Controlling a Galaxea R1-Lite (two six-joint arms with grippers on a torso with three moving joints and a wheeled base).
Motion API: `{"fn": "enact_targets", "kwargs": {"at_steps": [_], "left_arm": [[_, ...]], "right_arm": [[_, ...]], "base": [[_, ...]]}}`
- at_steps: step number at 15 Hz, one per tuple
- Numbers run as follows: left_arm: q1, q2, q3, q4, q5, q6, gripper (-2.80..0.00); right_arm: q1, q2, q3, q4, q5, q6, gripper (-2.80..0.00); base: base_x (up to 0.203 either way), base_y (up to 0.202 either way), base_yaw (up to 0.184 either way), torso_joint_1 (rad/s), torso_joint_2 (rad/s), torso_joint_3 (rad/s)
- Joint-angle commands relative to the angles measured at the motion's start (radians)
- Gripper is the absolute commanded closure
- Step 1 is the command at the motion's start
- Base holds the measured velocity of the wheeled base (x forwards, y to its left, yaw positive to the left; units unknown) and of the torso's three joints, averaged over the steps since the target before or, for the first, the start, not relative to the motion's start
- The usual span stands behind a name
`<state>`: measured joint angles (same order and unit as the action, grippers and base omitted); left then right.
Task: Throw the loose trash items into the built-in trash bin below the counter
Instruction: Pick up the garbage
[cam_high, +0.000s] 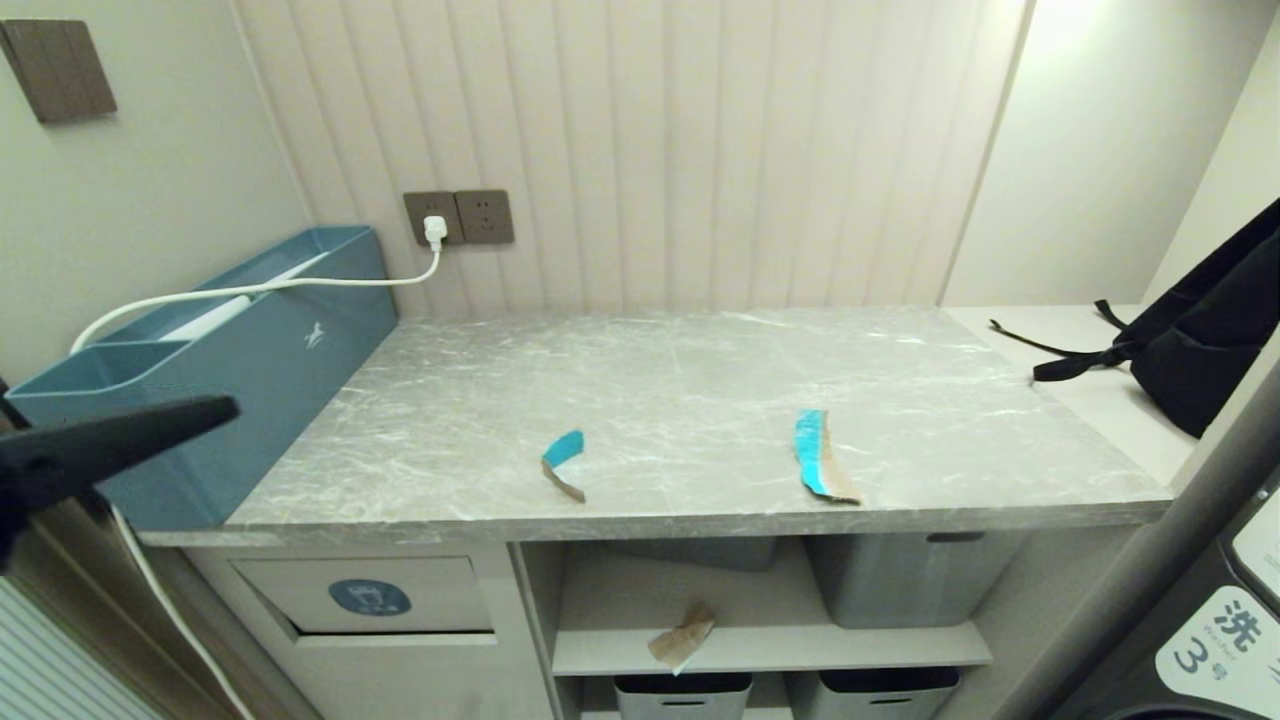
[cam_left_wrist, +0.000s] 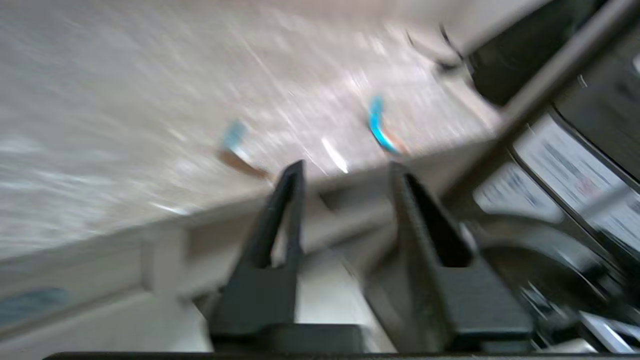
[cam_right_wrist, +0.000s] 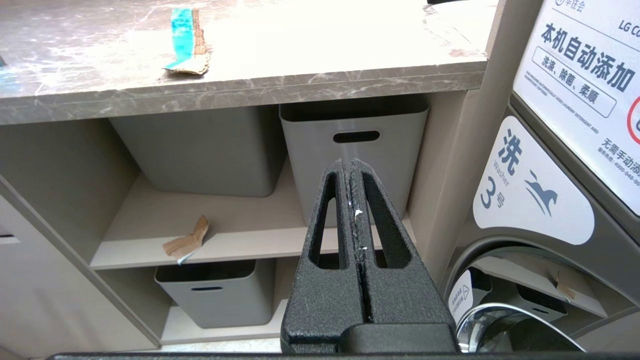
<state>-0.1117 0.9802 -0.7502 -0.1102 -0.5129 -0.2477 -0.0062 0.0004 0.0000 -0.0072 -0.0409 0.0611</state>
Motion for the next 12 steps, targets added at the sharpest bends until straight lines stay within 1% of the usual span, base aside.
{"fn": "enact_targets", "kwargs": {"at_steps": [1,2,3,4,6,7,9,10,12], "left_arm": [[-0.06,0.185,-0.061,0.074,-0.019,-0.004,-2.8],[-0.088,0.227,-0.095,0.17,-0.021,-0.004,-2.8],[-0.116,0.278,-0.133,0.228,0.005,-0.002,-2.8],[-0.155,0.336,-0.171,0.259,0.076,-0.001,-2.8],[-0.207,0.46,-0.239,0.28,0.225,-0.001,-2.8],[-0.224,0.521,-0.278,0.286,0.28,0.009,-2.8],[-0.241,0.643,-0.377,0.292,0.396,0.063,-2.8],[-0.246,0.697,-0.432,0.295,0.439,0.093,-2.8],[-0.25,0.801,-0.521,0.294,0.502,0.131,-2.8]], "right_arm": [[0.0,0.001,0.002,0.0,-0.001,0.0,0.0],[0.0,0.001,0.002,0.0,-0.001,0.0,0.0],[0.0,0.001,0.002,0.0,-0.001,0.0,0.0],[0.0,0.001,0.002,0.0,-0.001,0.0,0.0],[0.0,0.001,0.002,0.0,-0.001,0.0,0.0],[0.0,0.001,0.002,0.0,-0.001,0.0,0.0],[0.0,0.001,0.002,0.0,-0.001,0.0,0.0],[0.0,0.001,0.002,0.0,-0.001,0.0,0.0],[0.0,0.001,0.002,0.0,-0.001,0.0,0.0]], "base": [[0.0,0.0,0.0,0.0,0.0,0.0],[0.0,0.0,0.0,0.0,0.0,0.0],[0.0,0.0,0.0,0.0,0.0,0.0],[0.0,0.0,0.0,0.0,0.0,0.0],[0.0,0.0,0.0,0.0,0.0,0.0],[0.0,0.0,0.0,0.0,0.0,0.0],[0.0,0.0,0.0,0.0,0.0,0.0],[0.0,0.0,0.0,0.0,0.0,0.0],[0.0,0.0,0.0,0.0,0.0,0.0]]}}
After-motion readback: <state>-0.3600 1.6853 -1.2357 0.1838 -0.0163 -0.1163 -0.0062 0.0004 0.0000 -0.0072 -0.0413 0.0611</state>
